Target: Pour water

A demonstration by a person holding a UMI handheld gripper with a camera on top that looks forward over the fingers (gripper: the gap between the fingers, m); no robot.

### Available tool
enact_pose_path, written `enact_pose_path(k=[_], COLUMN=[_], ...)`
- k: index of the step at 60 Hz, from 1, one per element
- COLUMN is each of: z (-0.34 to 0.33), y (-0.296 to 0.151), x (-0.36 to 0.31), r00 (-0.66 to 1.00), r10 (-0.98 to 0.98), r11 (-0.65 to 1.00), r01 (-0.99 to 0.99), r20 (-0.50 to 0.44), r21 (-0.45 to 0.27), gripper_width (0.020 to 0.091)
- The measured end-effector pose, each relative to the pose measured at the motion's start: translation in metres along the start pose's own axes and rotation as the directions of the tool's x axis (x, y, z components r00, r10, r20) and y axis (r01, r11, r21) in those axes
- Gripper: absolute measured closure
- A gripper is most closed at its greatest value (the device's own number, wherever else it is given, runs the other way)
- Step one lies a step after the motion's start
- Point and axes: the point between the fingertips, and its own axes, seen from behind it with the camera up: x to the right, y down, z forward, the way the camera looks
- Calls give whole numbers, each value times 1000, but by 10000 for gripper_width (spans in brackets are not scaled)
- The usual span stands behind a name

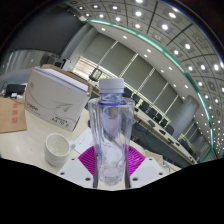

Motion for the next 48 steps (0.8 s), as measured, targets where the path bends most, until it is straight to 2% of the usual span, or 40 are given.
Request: enact_pose_path(k=[8, 15, 28, 30, 32, 37, 41, 44, 46, 48], z=[20, 31, 56, 55, 54, 53, 52, 52, 52, 50], y=[15, 36, 85, 81, 85, 86, 86, 91, 98, 99], x=[-27, -40, -70, -65, -65, -63, -63, -64, -66, -68], r00=[972, 915, 858, 849, 845, 826, 832, 836, 834, 826], r10=[207, 348, 445, 460, 467, 497, 488, 490, 500, 517], r11=[977, 935, 894, 883, 880, 861, 865, 868, 865, 856], r01=[-211, -355, -442, -467, -474, -507, -500, -493, -494, -506], r20=[113, 205, 256, 260, 260, 266, 263, 249, 235, 226], r21=[32, -3, -72, -38, -42, -32, -23, -54, -89, -110], gripper_width=[744, 743, 737, 740, 734, 683, 616, 554, 441, 282])
